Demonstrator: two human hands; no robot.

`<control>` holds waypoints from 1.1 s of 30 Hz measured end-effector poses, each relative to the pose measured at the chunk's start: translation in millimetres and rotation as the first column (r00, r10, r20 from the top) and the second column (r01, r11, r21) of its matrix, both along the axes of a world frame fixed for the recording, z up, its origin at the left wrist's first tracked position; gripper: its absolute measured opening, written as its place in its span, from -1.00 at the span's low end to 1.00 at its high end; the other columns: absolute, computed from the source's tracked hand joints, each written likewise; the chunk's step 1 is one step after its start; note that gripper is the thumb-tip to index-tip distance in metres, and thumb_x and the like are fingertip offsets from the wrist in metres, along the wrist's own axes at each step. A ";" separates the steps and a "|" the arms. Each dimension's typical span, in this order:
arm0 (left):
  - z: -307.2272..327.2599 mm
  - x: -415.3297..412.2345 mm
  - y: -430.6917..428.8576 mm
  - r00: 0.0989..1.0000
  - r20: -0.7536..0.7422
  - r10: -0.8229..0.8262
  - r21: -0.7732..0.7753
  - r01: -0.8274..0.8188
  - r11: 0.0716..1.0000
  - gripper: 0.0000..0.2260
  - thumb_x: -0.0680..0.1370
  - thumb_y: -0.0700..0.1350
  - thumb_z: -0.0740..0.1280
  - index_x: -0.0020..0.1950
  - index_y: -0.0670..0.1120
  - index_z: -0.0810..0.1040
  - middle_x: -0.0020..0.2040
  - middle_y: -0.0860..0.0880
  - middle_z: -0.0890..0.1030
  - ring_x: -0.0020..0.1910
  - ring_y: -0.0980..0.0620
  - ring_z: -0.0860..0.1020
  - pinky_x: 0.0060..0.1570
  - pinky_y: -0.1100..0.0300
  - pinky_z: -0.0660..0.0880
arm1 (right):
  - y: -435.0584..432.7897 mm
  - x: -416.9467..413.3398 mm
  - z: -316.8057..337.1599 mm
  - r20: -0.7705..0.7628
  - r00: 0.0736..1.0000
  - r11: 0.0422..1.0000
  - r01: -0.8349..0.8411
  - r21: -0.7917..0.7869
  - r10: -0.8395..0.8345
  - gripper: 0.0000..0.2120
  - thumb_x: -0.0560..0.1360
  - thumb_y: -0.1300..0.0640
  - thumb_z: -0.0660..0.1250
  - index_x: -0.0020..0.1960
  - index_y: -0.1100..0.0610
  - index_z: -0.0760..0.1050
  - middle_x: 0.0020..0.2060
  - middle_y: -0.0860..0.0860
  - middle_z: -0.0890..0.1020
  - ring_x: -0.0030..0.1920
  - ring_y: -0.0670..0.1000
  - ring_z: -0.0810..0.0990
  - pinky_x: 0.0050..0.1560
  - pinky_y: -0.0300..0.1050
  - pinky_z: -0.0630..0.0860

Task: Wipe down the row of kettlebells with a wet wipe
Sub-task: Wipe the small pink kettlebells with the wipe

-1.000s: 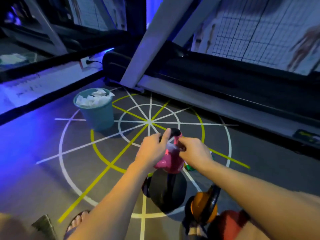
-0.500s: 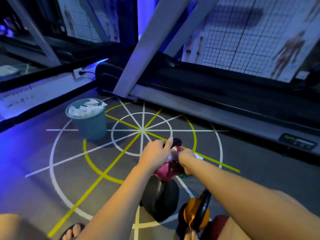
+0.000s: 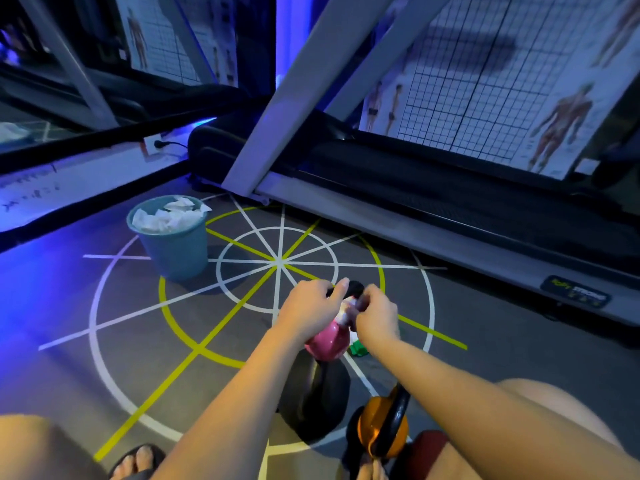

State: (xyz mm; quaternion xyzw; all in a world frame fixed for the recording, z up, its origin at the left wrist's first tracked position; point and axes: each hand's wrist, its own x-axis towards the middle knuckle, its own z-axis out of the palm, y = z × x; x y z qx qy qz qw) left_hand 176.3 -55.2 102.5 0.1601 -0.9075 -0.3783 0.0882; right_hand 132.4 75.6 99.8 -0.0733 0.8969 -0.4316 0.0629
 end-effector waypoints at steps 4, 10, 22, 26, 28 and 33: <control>2.4 3.1 -2.7 1.000 0.000 0.010 0.017 -0.010 1.000 -0.47 0.64 0.30 0.09 -0.32 -0.05 0.47 -0.37 -0.03 0.54 -0.29 -0.07 0.57 -0.30 0.06 0.43 | 15.6 -2.6 -15.3 -0.063 0.865 0.782 -0.416 0.464 0.497 -0.43 0.30 0.25 0.54 0.29 0.13 0.55 -0.05 0.14 0.59 -0.21 0.16 0.61 -0.36 -0.05 0.42; 2.0 8.2 -6.8 1.000 -0.006 -0.019 0.051 0.019 0.999 -0.46 0.64 0.30 0.09 -0.28 -0.10 0.47 -0.41 -0.04 0.52 -0.35 -0.08 0.60 -0.23 -0.07 0.59 | 23.9 15.6 -43.8 -0.095 0.749 0.421 -0.257 0.870 0.655 -0.28 0.47 0.09 0.37 0.55 0.14 0.15 0.34 0.22 0.39 0.09 0.17 0.54 -0.12 0.02 0.49; -6.6 15.9 -26.4 1.000 -0.022 0.007 0.144 -0.004 0.990 -0.48 0.66 0.27 0.12 -0.32 -0.09 0.36 -0.47 -0.01 0.43 -0.39 -0.12 0.63 -0.44 0.15 0.36 | 18.9 -3.7 -34.2 -0.555 0.514 0.684 -0.088 0.724 0.653 -0.72 0.14 0.30 0.55 -0.17 0.16 0.65 -0.34 0.04 0.54 -0.41 0.08 0.54 -0.55 -0.12 0.36; -3.0 11.4 -19.7 0.999 -0.033 -0.025 0.111 0.029 0.993 -0.48 0.66 0.27 0.12 -0.32 -0.09 0.36 -0.46 0.00 0.42 -0.45 -0.06 0.57 -0.45 0.15 0.40 | 15.1 2.2 -47.5 -0.313 0.685 0.638 -0.286 0.715 0.658 -0.42 0.24 0.19 0.61 0.25 0.06 0.61 -0.09 0.03 0.59 -0.19 0.09 0.62 -0.38 -0.11 0.50; -1.6 9.7 -18.6 0.998 -0.042 -0.044 0.091 0.047 0.995 -0.47 0.66 0.28 0.12 -0.31 -0.10 0.38 -0.46 0.00 0.42 -0.47 -0.02 0.54 -0.39 0.06 0.46 | 15.5 -3.5 -44.4 -0.249 0.734 0.655 -0.334 0.677 0.631 -0.51 0.48 0.19 0.43 0.39 0.04 0.47 0.07 0.05 0.55 0.00 0.14 0.59 -0.16 -0.02 0.53; -4.5 7.2 -22.1 0.999 -0.030 -0.021 0.123 0.024 0.992 -0.42 0.64 0.31 0.12 -0.27 -0.18 0.41 -0.48 0.01 0.42 -0.40 -0.09 0.60 -0.36 -0.04 0.52 | 15.2 -8.2 -27.9 -0.569 0.586 0.770 -0.156 0.618 0.576 -0.76 0.25 0.30 0.52 -0.09 0.19 0.63 -0.26 0.03 0.57 -0.28 0.10 0.56 -0.42 -0.07 0.46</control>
